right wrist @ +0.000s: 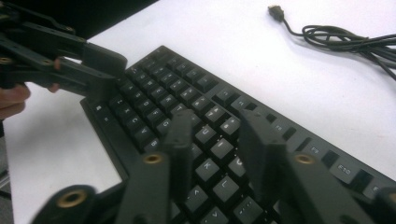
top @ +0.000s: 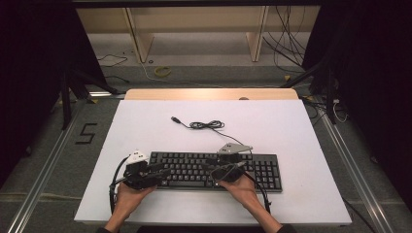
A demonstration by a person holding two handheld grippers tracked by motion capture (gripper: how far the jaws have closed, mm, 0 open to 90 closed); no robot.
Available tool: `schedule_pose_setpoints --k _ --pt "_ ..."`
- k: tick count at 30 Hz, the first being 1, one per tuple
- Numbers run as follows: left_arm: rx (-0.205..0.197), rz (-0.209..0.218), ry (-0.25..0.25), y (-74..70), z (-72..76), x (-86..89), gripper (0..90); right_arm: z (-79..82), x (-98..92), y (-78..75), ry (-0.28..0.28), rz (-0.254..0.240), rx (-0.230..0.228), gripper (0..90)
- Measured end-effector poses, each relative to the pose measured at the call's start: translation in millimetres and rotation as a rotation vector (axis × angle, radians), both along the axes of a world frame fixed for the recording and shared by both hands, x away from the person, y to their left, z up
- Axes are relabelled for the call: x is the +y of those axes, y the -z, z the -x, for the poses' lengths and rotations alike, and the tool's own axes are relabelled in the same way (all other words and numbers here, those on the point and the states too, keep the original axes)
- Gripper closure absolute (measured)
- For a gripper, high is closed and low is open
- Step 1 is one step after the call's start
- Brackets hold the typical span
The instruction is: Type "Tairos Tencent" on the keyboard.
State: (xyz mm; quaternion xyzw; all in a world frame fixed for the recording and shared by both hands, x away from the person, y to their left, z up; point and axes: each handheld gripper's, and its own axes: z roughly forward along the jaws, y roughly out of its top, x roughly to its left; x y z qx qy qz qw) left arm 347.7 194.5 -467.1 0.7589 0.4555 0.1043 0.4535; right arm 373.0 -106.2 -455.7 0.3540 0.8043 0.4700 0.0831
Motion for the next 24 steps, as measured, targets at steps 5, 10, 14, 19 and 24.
schedule_pose_setpoints --k 5,10,14,19,24 --pt "-0.014 0.039 0.006 -1.2 3.5 2.1 43.4 -5.5 7.0 2.5 -0.002 0.025 0.008 77.7" --pt "-0.030 0.060 0.019 -1.9 6.1 2.3 37.9 -11.0 11.9 6.6 0.003 0.058 0.026 87.2" --pt "-0.042 0.073 0.033 -2.2 8.6 1.5 35.1 -12.9 15.0 8.6 0.004 0.075 0.029 90.0" --pt "-0.060 0.084 0.034 -3.7 11.1 2.1 32.0 -16.2 21.0 12.4 0.000 0.099 0.038 90.0" --pt "-0.065 0.091 0.034 -4.1 12.6 2.6 30.3 -18.6 27.3 15.6 -0.002 0.118 0.043 90.0"
